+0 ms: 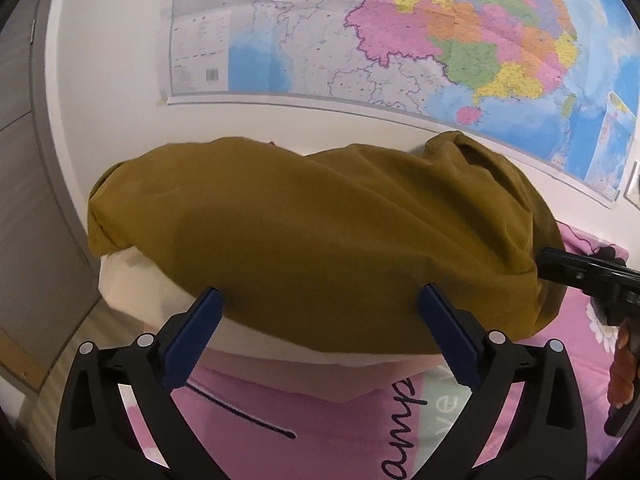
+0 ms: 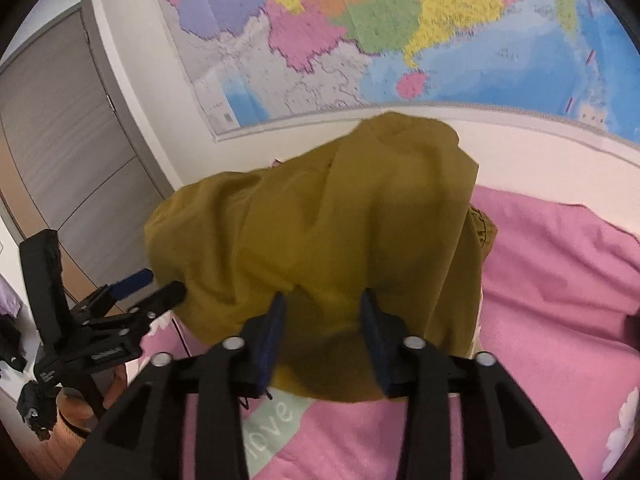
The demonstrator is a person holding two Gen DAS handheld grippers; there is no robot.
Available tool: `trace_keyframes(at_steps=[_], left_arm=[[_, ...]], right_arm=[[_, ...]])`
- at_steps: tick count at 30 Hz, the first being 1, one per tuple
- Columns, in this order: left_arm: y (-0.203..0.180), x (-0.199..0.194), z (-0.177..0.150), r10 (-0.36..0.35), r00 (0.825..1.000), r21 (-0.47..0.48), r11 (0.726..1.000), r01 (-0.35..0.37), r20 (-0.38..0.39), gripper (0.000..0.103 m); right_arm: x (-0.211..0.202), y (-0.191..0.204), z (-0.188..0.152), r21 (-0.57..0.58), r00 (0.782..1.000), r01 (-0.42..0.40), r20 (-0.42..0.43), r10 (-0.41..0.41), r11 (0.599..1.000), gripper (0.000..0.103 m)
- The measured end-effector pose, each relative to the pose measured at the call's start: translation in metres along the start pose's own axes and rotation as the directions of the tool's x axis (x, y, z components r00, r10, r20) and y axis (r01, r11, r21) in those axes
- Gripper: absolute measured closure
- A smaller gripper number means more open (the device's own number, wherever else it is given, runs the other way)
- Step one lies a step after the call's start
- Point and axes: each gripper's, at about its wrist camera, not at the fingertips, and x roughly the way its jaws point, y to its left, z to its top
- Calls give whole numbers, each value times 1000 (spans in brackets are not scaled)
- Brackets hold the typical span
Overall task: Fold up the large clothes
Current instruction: 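Lower the jacket bundle onto the cream and pink stack with both grippers, then open both grippers and withdraw them from the stacked clothes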
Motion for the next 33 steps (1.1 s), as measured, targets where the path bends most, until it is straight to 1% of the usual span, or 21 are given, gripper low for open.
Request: trace_keyframes(at_steps=[5, 6, 8, 11, 13, 15, 17, 18, 20, 23, 25, 28, 30, 33], left_arm=[[-6, -6, -6, 14, 1000, 4, 1000, -14, 0, 6], [-7, -8, -7, 14, 1000, 5, 1000, -14, 0, 6], [-10, -12, -9, 19, 1000, -1, 1000, -19, 0, 6], [-13, -19, -11, 22, 1000, -17, 1000, -22, 6, 6], [-14, -21, -13, 15, 1000, -22, 1000, -15, -7, 5], [-15, -24, -18, 29, 999, -34, 999, -29, -18, 6], [-14, -27, -20, 48, 999, -35, 998, -49, -20, 6], [-14, -30, -23, 57, 998, -44, 997, -58, -23, 5], [-13, -34, -27, 56, 998, -59, 997, -58, -33, 6], [-15, -41, -32, 82, 996, -48, 995, -83, -29, 5], [-16, -46, -35, 80, 996, -56, 995, -81, -27, 6], [-19, -52, -38, 82, 997, -68, 994, -83, -15, 6], [-21, -57, -42, 88, 996, -70, 994, -89, -12, 6], [-23, -62, -48, 77, 997, -80, 994, -78, -19, 6]], right_arm=[[-11, 15, -11, -45, 999, 20, 31, -18, 999, 57], [-12, 17, -13, -57, 999, 24, 38, -22, 998, 55], [-16, 22, -16, -75, 998, 42, 52, -38, 996, 54], [-19, 25, -21, -84, 997, 47, 60, -42, 995, 50], [-21, 28, -23, -98, 996, 56, 69, -50, 994, 47], [-23, 31, -26, -111, 996, 60, 74, -52, 992, 43], [-25, 33, -29, -113, 995, 61, 79, -52, 992, 41], [-25, 34, -30, -117, 995, 63, 81, -54, 991, 37], [-28, 36, -34, -126, 994, 71, 90, -60, 990, 35], [-31, 39, -39, -130, 994, 68, 88, -57, 989, 30], [-34, 41, -43, -133, 994, 70, 97, -57, 989, 26], [-39, 43, -48, -128, 993, 70, 100, -57, 989, 26], [-41, 44, -53, -121, 994, 61, 96, -50, 991, 23], [-44, 45, -60, -119, 994, 69, 98, -57, 990, 20]])
